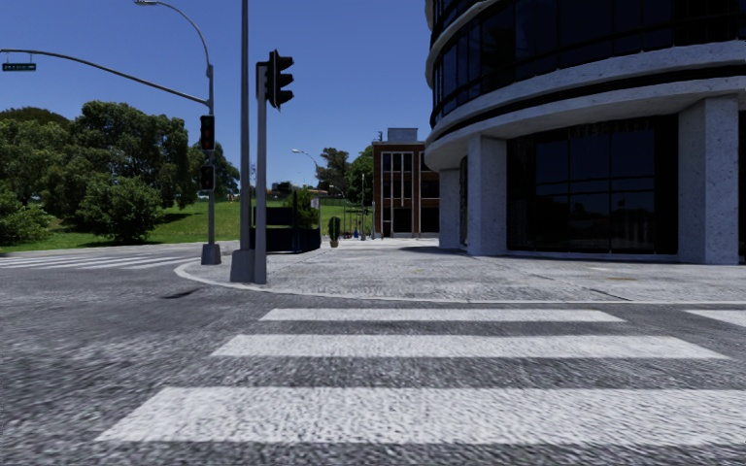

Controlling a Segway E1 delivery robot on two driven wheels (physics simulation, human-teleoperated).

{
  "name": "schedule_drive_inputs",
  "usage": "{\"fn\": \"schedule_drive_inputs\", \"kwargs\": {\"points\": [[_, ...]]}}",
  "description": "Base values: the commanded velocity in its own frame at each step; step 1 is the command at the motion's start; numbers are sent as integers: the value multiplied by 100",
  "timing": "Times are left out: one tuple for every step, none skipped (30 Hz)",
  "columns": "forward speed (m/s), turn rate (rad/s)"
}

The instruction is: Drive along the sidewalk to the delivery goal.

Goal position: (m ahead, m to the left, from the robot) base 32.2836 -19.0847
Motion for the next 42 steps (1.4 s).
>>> {"fn": "schedule_drive_inputs", "kwargs": {"points": [[200, 0], [200, 0], [199, 0], [199, 0], [199, 0], [199, 0], [199, 0], [199, 0], [199, 0], [199, 0], [199, 0], [199, 0], [199, 0], [199, 0], [199, 0], [199, 0], [199, 0], [200, 0], [200, 0], [200, 0], [199, 0], [193, 0], [190, 0], [190, 0], [188, 0], [187, 0], [186, 0], [186, 0], [187, 0], [188, 0], [191, 0], [191, 0], [194, 0], [196, 0], [196, 0], [197, 0], [198, 0], [196, 0], [196, 0], [195, 0], [194, 0], [194, 0]]}}
